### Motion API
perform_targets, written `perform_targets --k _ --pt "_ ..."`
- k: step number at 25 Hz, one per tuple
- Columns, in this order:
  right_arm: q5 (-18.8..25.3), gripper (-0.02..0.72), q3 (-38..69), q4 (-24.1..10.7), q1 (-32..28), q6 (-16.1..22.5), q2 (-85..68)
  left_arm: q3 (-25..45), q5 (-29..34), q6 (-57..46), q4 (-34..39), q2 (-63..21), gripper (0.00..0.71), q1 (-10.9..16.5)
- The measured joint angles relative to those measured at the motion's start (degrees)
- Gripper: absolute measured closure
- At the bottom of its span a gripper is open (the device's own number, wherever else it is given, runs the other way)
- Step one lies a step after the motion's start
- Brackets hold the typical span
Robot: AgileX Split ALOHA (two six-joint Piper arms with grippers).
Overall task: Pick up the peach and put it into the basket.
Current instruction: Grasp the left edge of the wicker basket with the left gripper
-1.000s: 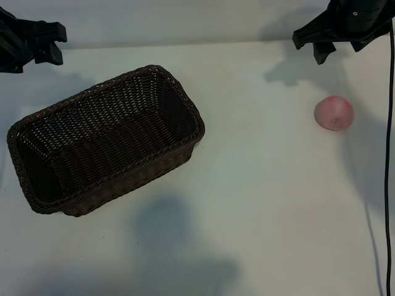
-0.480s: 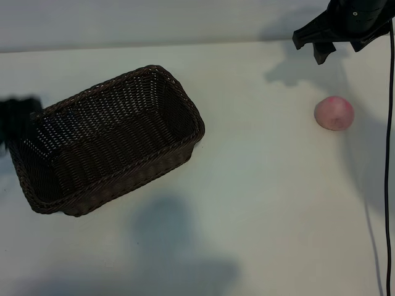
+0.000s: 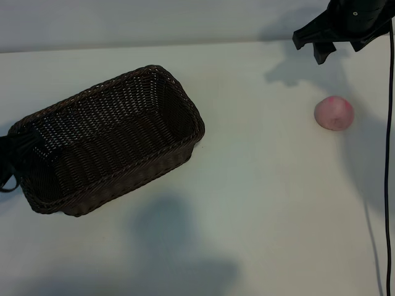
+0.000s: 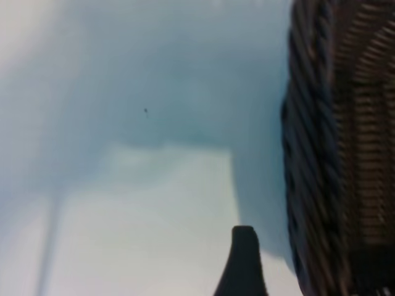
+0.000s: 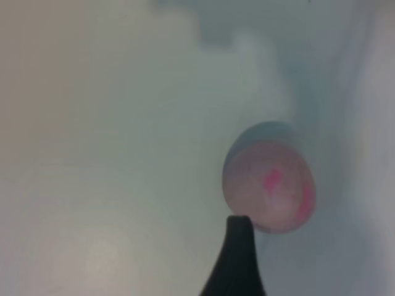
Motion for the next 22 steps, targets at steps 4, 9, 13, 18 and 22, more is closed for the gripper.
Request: perform_targets --k 4,9,13,18,22 --pt "0.0 0.112 0.0 0.0 0.0 -0.2 0.0 0.0 -3.4 0.9 -0.9 7.1 0.146 2.6" --pt "0.0 0.112 0.0 0.0 0.0 -0.4 0.0 0.0 -7.2 6.7 -6.7 14.2 0.148 3.5" --pt "0.0 0.112 0.0 0.0 0.0 -0.5 0.0 0.0 -9.2 11.5 -12.7 16.4 0.184 3.5" --pt "0.0 0.112 0.0 0.0 0.0 -0.6 0.0 0.0 -10.4 12.7 -15.1 16.5 0.437 3.5" --pt "0.0 0.112 0.0 0.0 0.0 -0.6 0.0 0.0 -10.7 13.3 -15.6 16.5 0.610 3.5"
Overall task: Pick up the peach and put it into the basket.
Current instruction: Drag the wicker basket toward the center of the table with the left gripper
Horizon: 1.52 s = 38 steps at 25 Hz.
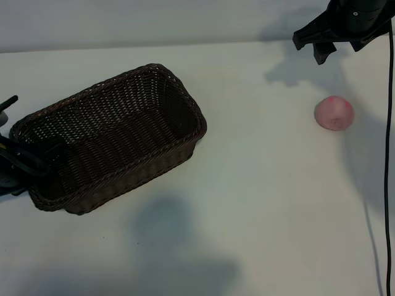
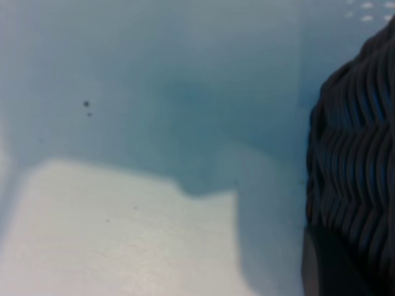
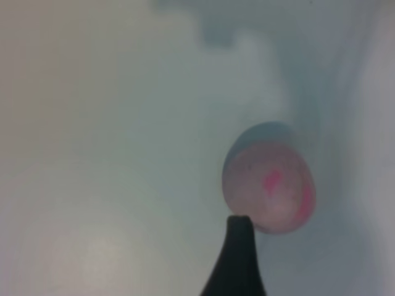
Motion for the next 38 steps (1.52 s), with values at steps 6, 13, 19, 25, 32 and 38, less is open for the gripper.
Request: perform_targets --k 6,13,19,25,32,38 --pt "-0.2 0.112 0.0 0.0 0.0 0.0 0.0 0.0 -0.4 0.7 -1.1 0.0 0.610 0.0" --pt "-0.7 0.112 0.0 0.1 0.0 0.0 0.0 0.1 -1.5 10.9 -10.5 -3.3 0.615 0.3" --pt "-0.8 0.112 0.0 0.1 0.0 0.0 0.0 -2.5 2.3 22.9 -20.1 -5.0 0.615 1.8" --pt "-0.9 0.112 0.0 0.1 0.0 0.0 0.0 -11.1 9.8 31.4 -25.7 -4.3 0.615 1.8" --pt "-1.0 0.112 0.0 0.2 0.0 0.0 0.0 -28.0 20.0 32.4 -23.1 4.6 0.616 -0.4" --pt "-0.9 0.113 0.0 0.2 0.0 0.0 0.0 -37.9 21.5 31.2 -22.9 13.3 0.616 -6.7"
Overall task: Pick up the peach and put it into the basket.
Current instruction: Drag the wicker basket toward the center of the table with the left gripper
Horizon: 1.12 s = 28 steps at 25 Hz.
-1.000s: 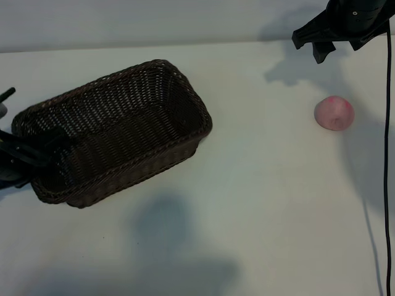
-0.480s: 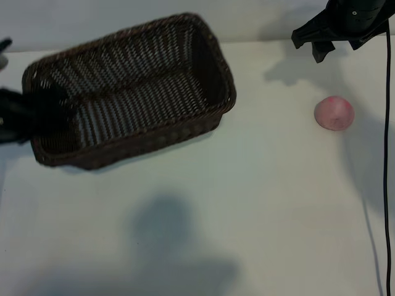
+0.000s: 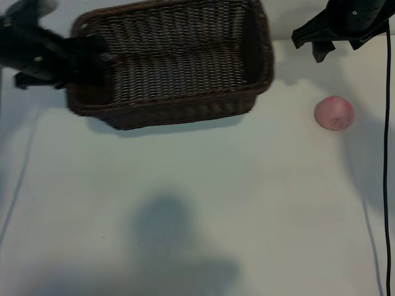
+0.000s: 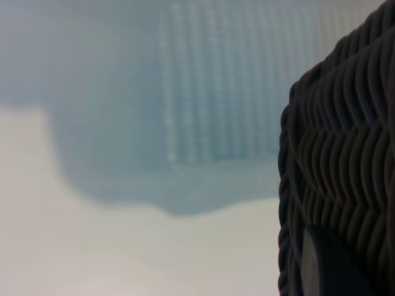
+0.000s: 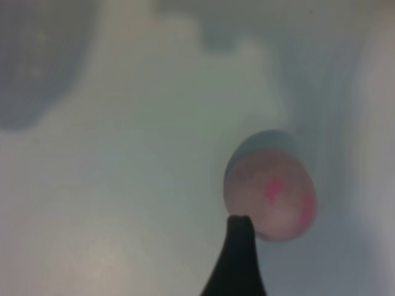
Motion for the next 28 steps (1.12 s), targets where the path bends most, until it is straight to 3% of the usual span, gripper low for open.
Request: perform_targets --k 6,15,28 --pt "0.0 0.113 0.0 0.0 0.0 0.0 0.0 -3.3 -0.1 -0.4 0.0 7.6 0.616 -3.3" --pt "0.0 0.113 0.0 0.0 0.0 0.0 0.0 -3.5 -1.4 -0.5 2.8 14.3 0.617 -3.5" --pt "-0.1 0.113 0.0 0.0 0.0 0.0 0.0 -3.5 -6.0 3.7 2.6 15.4 0.617 -3.5"
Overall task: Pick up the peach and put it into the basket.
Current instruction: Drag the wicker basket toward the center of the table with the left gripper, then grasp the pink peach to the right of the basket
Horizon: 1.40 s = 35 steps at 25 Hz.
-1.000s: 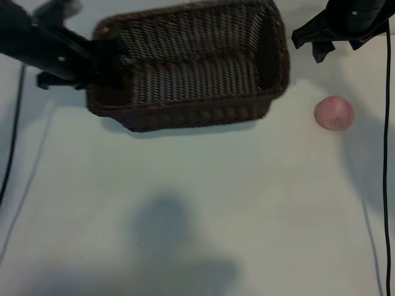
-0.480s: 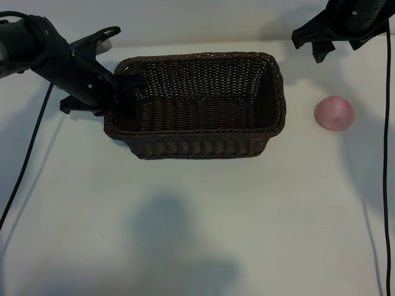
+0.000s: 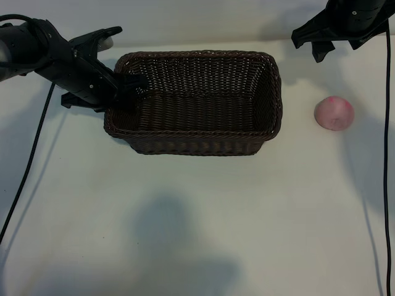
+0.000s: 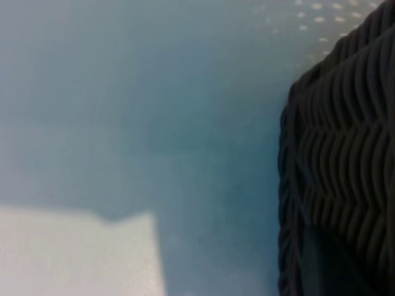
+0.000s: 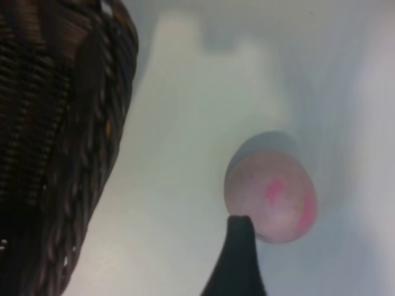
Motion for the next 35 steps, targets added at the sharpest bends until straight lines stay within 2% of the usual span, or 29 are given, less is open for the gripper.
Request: perform_targets --k 2,4,7,12,15,23,29,35 --pt "0.0 0.113 0.0 0.0 0.0 0.0 0.0 0.0 -0.1 0.0 0.0 0.0 0.611 0.0" --pt "0.0 0.113 0.0 0.0 0.0 0.0 0.0 0.0 -0.1 -0.1 -0.3 0.0 0.574 0.0" --pt "0.0 0.113 0.0 0.0 0.0 0.0 0.0 0.0 0.0 -0.1 -1.3 0.0 0.433 0.0" --pt "0.0 0.113 0.0 0.0 0.0 0.0 0.0 -0.1 0.5 -0.3 -1.5 -0.1 0.151 0.0" --pt "0.0 0.113 0.0 0.0 0.0 0.0 0.0 -0.1 1.4 -1.0 -1.5 -0.9 0.077 0.0" --pt "0.0 0.114 0.0 0.0 0.0 0.0 0.0 -0.1 3.7 -2.1 0.6 -8.8 0.075 0.0" --pt "0.0 0.114 0.0 0.0 0.0 0.0 0.0 -0.1 6.3 -5.1 5.2 -16.5 0.084 0.3" --pt "0.0 0.114 0.0 0.0 0.0 0.0 0.0 -0.1 10.6 -7.5 10.0 -21.7 0.093 2.9"
